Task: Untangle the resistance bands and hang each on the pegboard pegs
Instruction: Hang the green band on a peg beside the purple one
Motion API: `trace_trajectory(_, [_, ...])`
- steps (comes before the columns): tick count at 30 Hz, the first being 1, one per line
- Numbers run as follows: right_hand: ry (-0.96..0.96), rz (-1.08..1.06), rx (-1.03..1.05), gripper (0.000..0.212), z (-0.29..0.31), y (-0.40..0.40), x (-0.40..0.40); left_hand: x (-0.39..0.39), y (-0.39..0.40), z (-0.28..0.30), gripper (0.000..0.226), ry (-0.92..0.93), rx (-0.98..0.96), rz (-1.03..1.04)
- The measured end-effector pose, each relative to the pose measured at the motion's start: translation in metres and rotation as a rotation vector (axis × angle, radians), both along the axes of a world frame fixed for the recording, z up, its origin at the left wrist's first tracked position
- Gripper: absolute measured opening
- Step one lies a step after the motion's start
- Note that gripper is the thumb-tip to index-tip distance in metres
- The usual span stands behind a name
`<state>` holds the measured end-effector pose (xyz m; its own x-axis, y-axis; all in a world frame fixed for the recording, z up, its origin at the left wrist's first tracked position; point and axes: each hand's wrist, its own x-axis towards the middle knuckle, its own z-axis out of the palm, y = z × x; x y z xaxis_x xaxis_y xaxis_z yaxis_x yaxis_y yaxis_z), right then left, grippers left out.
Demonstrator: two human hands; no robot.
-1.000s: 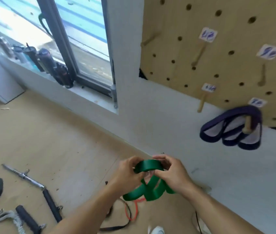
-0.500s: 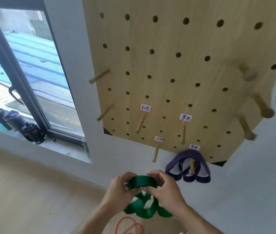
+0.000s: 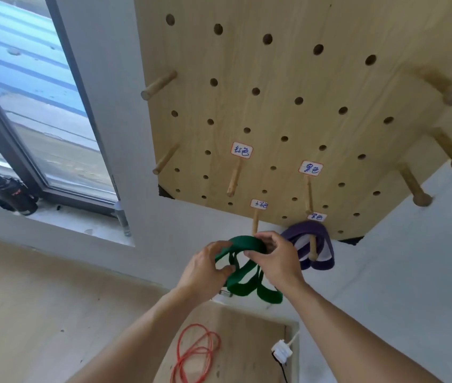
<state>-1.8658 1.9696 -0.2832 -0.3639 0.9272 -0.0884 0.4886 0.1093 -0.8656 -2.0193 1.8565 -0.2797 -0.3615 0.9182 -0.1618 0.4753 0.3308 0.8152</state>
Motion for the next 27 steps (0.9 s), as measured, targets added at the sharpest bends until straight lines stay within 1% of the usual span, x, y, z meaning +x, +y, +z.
trace_trajectory(8, [0.019, -0.145, -0.036, 0.035, -0.013, 0.038, -0.02, 0.001, 0.039, 0.006, 0.061, 0.013, -0.063, -0.056])
trace_trajectory(12, [0.051, -0.114, -0.04, 0.034, -0.022, 0.045, -0.019, -0.001, 0.061, -0.001, 0.062, -0.006, -0.156, -0.062])
trace_trajectory(14, [0.079, -0.094, -0.05, 0.034, -0.026, 0.047, -0.016, 0.001, 0.07, -0.009, 0.059, -0.048, -0.195, -0.055])
trace_trajectory(16, [0.096, -0.076, -0.046, 0.034, -0.032, 0.05, -0.012, 0.006, 0.076, -0.017, 0.054, -0.047, -0.197, -0.021])
trace_trajectory(17, [0.1, -0.062, -0.044, 0.034, -0.033, 0.052, -0.011, 0.007, 0.079, -0.021, 0.053, -0.017, -0.159, 0.019])
trace_trajectory(19, [0.104, -0.028, -0.043, 0.034, -0.033, 0.056, -0.008, 0.005, 0.087, -0.025, 0.052, 0.109, -0.077, 0.08])
trace_trajectory(20, [0.099, -0.011, -0.041, 0.033, -0.032, 0.057, -0.007, 0.003, 0.091, -0.023, 0.056, 0.209, -0.07, 0.074])
trace_trajectory(22, [0.08, 0.019, -0.026, 0.032, -0.032, 0.06, -0.006, -0.001, 0.101, -0.016, 0.07, 0.422, -0.104, -0.012])
trace_trajectory(23, [0.081, 0.032, -0.019, 0.032, -0.032, 0.06, -0.005, -0.004, 0.106, -0.013, 0.074, 0.484, -0.121, -0.063])
trace_trajectory(25, [0.085, 0.051, -0.018, 0.032, -0.032, 0.061, -0.004, -0.005, 0.118, -0.008, 0.071, 0.507, -0.165, -0.157])
trace_trajectory(27, [0.074, 0.082, -0.035, 0.032, -0.031, 0.063, -0.004, -0.007, 0.126, -0.007, 0.06, 0.518, -0.208, -0.233])
